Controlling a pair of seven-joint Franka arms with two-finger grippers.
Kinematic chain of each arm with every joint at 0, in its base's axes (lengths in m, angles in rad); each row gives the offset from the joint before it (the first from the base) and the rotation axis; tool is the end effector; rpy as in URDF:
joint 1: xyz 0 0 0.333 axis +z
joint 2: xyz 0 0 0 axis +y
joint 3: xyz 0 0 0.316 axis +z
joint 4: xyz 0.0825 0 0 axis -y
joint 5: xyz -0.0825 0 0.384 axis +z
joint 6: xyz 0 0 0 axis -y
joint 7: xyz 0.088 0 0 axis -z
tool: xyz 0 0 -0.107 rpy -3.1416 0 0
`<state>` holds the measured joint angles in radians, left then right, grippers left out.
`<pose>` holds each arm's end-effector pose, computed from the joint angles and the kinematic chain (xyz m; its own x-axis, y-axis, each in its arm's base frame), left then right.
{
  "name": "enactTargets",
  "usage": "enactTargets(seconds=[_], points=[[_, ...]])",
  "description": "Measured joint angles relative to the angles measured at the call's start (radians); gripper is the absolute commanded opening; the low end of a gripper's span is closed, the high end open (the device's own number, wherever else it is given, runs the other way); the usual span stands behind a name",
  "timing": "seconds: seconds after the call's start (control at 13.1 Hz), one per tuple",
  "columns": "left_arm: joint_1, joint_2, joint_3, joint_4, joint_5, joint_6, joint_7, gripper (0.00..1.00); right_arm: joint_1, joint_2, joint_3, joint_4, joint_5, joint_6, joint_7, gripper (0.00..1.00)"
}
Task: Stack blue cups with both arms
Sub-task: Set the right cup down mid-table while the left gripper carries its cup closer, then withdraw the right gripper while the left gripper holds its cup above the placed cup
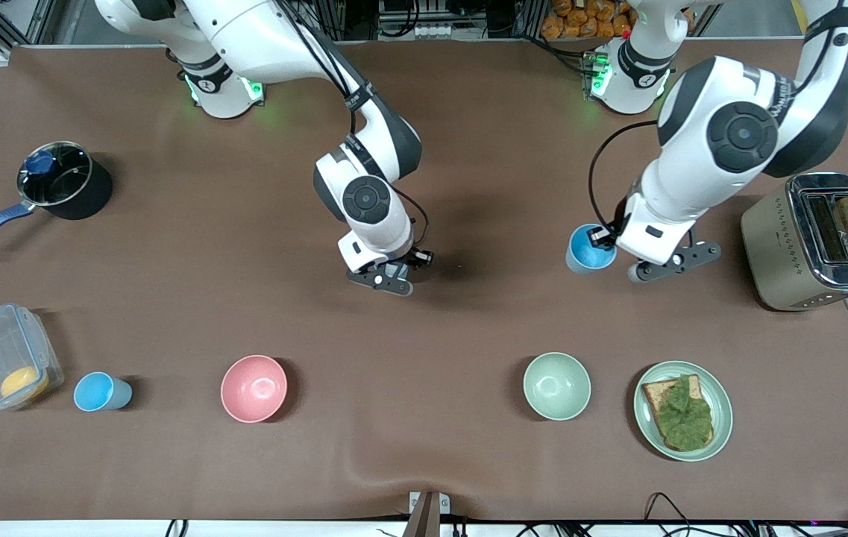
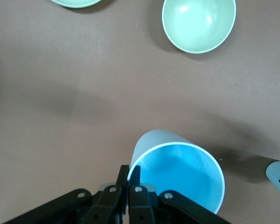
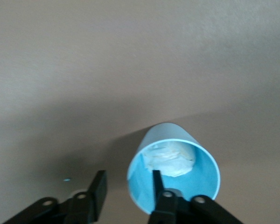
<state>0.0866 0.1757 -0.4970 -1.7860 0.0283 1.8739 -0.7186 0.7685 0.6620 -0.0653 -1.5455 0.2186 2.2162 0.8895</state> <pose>0.5555 -0.2238 0.4573 0.9509 0.2968 -0.0872 0.2979 -0.9546 -0.0005 0.5298 0.4675 0.2645 0.9507 -0.2926 -0.1029 -0.3016 -0.9494 -0.0878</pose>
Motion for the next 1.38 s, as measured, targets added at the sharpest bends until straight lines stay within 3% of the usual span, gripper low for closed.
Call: enactTargets(seconds=[0.31, 0.53, 0.92, 1.15, 1.38], points=[[-0.021, 0.001, 0.0, 0.004, 0.0, -0.007, -0.037, 0.0, -0.035, -0.04, -0.03, 0.09, 0.0, -0.217, -0.01, 1.0], [-0.116, 0.02, -0.002, 0.015, 0.0, 0.001, -0.164, 0.0, -0.123, -0.137, -0.043, 0.103, -0.005, -0.394, -0.06, 1.0], [-0.283, 0.135, -0.002, 0.102, 0.037, 0.095, -0.41, 0.0, -0.25, -0.244, -0.065, 0.095, -0.13, -0.577, -0.268, 1.0], [-0.389, 0.251, -0.001, 0.175, 0.08, 0.202, -0.58, 0.0, -0.419, -0.327, -0.023, 0.021, -0.138, -0.575, -0.434, 1.0], [-0.489, 0.371, 0.012, 0.271, 0.141, 0.246, -0.672, 0.0, -0.607, -0.504, 0.025, -0.143, -0.14, -0.534, -0.596, 1.0]])
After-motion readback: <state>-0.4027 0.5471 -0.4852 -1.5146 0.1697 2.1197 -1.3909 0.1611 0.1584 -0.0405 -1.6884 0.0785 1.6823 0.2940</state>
